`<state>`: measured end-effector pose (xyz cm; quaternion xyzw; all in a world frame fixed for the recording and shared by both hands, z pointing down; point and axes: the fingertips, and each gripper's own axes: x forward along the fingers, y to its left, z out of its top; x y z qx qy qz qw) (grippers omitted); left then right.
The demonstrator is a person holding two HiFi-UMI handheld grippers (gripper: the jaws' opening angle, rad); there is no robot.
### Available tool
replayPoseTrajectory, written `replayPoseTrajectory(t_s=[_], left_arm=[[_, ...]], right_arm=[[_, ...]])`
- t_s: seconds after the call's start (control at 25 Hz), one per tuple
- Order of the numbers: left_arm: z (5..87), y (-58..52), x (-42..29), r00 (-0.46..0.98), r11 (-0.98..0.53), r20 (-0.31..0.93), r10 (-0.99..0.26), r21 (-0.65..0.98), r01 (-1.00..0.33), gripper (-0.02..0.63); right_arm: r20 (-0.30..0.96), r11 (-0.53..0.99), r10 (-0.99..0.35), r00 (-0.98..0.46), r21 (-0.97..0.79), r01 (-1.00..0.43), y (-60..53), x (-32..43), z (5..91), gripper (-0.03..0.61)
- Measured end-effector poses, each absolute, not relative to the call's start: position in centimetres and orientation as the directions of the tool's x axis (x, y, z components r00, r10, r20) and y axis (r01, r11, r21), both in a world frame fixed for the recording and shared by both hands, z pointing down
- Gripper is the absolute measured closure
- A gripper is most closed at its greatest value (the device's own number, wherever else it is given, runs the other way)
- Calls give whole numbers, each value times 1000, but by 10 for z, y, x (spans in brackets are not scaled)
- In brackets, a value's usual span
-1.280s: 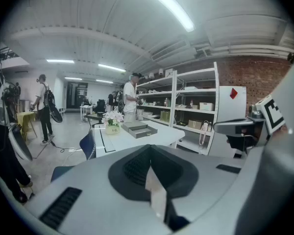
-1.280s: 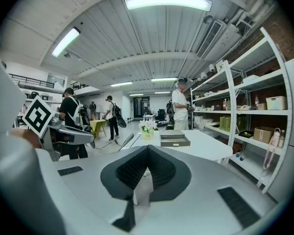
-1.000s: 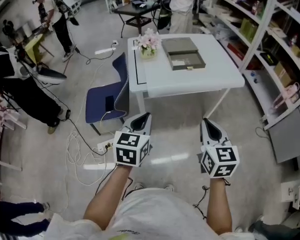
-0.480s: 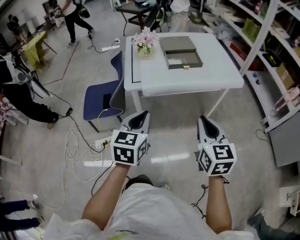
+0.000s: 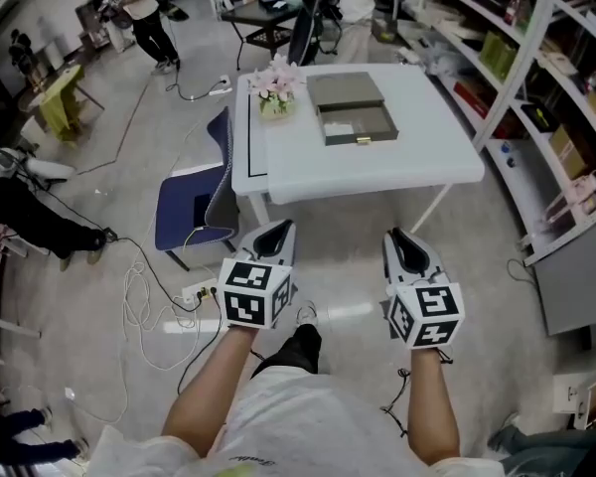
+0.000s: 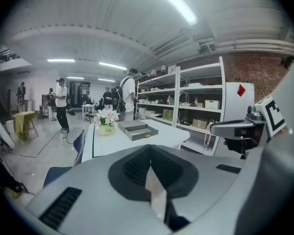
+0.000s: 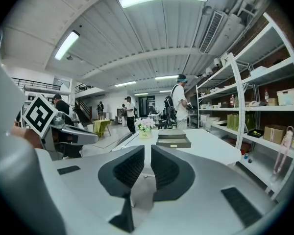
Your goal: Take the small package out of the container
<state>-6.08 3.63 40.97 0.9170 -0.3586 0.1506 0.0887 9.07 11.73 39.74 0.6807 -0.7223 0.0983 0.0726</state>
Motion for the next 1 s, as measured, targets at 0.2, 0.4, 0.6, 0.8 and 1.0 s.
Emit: replayPoseTrajectory(t_s=[0.2, 0.4, 0.6, 0.8, 1.0], left_arm=[[422, -10, -45, 701, -728, 345, -624, 68, -682, 611], [428, -64, -29, 701, -726, 357, -618, 85, -683, 611], [435, -111, -16, 705, -730, 379, -599, 103, -676, 611], [443, -155, -4, 711, -731, 393, -583, 128, -671, 611], [449, -189, 7, 721, -738, 404, -563, 145, -659, 611]], right_arm=[[253, 57, -965, -63, -31, -998, 72, 104, 406, 520], [280, 60, -957, -68, -36, -998, 18, 119, 411, 508], [317, 58, -946, -72, -52, -997, -32, 131, 418, 490], [354, 58, -932, -78, -67, -996, -78, 141, 425, 473], [392, 72, -915, -96, -77, -994, -119, 149, 432, 453]])
